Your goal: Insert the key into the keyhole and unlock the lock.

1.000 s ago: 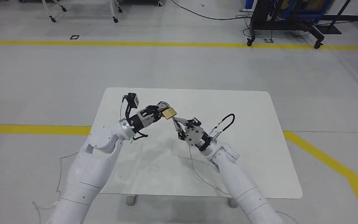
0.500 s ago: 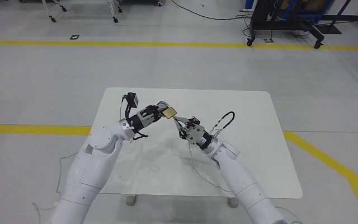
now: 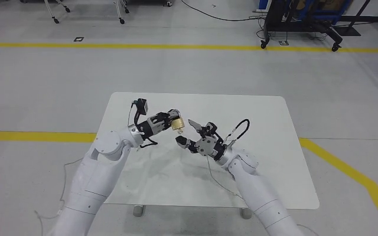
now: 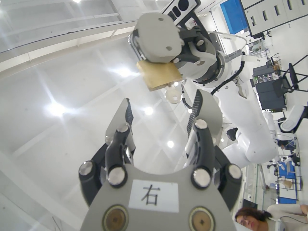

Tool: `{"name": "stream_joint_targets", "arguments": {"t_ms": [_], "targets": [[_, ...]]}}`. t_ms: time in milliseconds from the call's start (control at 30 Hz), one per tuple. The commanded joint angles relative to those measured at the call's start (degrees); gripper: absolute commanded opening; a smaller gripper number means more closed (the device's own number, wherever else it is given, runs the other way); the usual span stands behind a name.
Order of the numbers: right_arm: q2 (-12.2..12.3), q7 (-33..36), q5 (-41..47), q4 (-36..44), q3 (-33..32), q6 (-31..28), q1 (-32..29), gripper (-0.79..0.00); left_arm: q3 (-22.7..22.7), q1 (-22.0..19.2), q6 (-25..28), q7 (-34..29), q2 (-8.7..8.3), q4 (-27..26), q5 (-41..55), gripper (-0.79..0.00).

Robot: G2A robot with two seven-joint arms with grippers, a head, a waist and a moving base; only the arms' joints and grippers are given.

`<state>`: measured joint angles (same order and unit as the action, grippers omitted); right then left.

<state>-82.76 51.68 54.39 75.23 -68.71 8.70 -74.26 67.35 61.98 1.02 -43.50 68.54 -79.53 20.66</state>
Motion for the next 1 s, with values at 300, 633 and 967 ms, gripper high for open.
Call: {"name": "stream_joint_targets", "arguments": {"t_ms": [300, 633, 967], "targets": [[2.1, -33.8, -27.9, 25.9, -10.6, -22.3, -21.2, 0.0, -9.9, -5.2, -9.2, -2.9, 0.37, -0.9, -20.8, -0.785], [2.1, -43.2, -39.9, 34.6, -8.6, -23.8, -28.2, 0.0, -22.8, -12.7, -15.0, -2.9, 3.33, 5.2, -34.1, -0.785], [2.1, -43.2, -39.9, 34.6, -8.6, -23.8, -28.2, 0.0, -27.4, -15.6, -16.4, -1.0, 5.9, 10.1, -35.9, -0.191]]}}
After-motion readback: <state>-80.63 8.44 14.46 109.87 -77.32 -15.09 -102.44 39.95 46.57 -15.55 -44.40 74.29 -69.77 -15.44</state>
